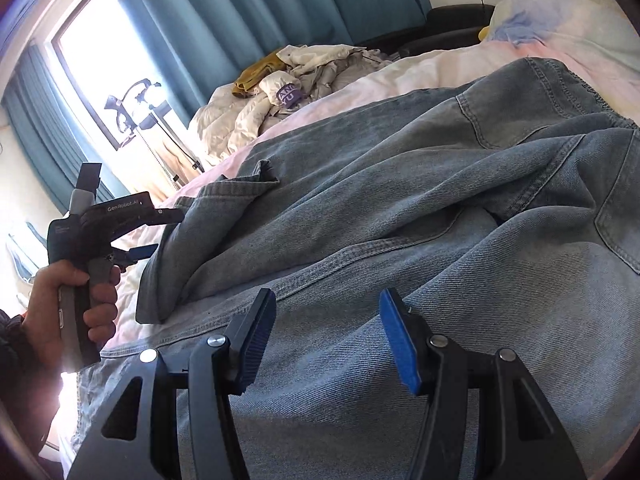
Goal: Fold clothes
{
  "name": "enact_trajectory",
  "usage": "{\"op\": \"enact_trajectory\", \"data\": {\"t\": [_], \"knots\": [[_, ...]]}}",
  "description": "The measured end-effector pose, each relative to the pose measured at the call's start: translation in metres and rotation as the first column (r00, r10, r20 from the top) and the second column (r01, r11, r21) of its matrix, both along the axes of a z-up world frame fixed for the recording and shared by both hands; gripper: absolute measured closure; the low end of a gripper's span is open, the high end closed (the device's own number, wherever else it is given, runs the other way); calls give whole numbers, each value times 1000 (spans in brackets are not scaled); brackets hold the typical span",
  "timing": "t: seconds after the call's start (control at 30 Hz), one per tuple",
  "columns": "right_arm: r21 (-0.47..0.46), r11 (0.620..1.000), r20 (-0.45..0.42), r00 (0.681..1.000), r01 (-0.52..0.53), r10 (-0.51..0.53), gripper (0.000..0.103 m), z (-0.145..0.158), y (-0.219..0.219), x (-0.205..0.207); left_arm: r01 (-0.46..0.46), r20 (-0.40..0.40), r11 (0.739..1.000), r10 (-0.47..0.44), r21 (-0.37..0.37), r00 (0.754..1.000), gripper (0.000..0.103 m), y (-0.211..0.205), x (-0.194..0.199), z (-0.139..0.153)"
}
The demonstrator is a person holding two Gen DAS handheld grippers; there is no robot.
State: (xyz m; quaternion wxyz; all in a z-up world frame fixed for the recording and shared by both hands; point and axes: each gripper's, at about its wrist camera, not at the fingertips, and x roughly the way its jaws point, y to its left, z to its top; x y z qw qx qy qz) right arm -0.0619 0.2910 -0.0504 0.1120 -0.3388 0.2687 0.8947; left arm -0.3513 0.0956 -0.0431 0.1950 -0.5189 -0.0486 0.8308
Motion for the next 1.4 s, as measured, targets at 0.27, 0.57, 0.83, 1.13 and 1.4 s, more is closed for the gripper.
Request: {"op": "enact_trajectory", "data": {"t": [0.27, 0.57, 0.83, 1.13, 1.4], "knots": [[24, 1000, 25, 1000, -6, 6, 48, -5, -6, -2, -105, -74, 990, 112, 99, 991, 95, -27, 4, 40], [32, 999, 46, 999, -14, 13, 48, -9, -10, -4, -415, -199, 880, 460, 232, 865, 97, -132, 1, 120], [13, 1000, 38, 999, -26, 26, 48, -11, -12, -5, -685, -233, 703, 710, 191, 664, 100, -233, 3, 117], [15, 999, 45, 998, -35, 34, 48, -13, -13, -7, -715, -111, 681, 732, 156, 672, 101, -276, 25, 38], [22, 999, 54, 997, -49, 48, 48, -15, -14, -14, -721, 239, 639, 681, 267, 692, 86, -294, 52, 0]]}}
